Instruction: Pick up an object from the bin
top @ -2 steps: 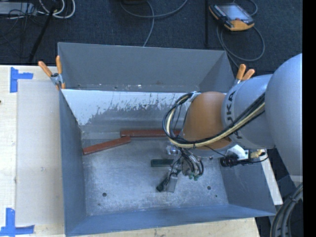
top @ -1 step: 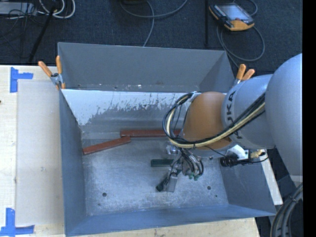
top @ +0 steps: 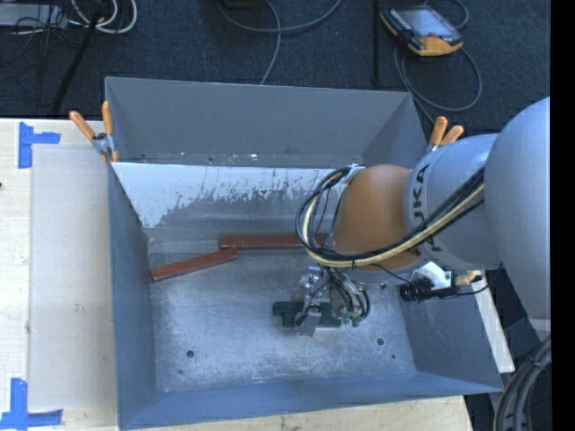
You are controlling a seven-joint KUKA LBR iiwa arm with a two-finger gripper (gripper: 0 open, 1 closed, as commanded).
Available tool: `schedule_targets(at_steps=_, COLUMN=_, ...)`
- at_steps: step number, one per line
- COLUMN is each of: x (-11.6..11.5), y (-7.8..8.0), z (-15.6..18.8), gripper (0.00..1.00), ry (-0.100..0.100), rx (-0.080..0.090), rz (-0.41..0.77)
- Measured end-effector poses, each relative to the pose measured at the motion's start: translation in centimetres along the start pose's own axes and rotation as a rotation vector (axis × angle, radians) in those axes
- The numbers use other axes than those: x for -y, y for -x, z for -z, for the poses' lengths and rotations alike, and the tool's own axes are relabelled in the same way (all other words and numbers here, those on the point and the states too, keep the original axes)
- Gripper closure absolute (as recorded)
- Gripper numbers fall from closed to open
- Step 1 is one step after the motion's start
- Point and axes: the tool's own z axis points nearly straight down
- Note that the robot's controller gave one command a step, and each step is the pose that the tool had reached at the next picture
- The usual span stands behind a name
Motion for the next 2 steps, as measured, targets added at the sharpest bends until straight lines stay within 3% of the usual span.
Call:
schedule_targets(at_steps=1, x=-0.1, y=0.2, z=7.9, gripper=1.0, ry=-0.001, rx=0.009, rz=0.003)
schedule_targets(at_steps=2, x=-0.1, y=0.3, z=11.1, gripper=1.0, ry=-0.002, rx=0.006, rz=0.007)
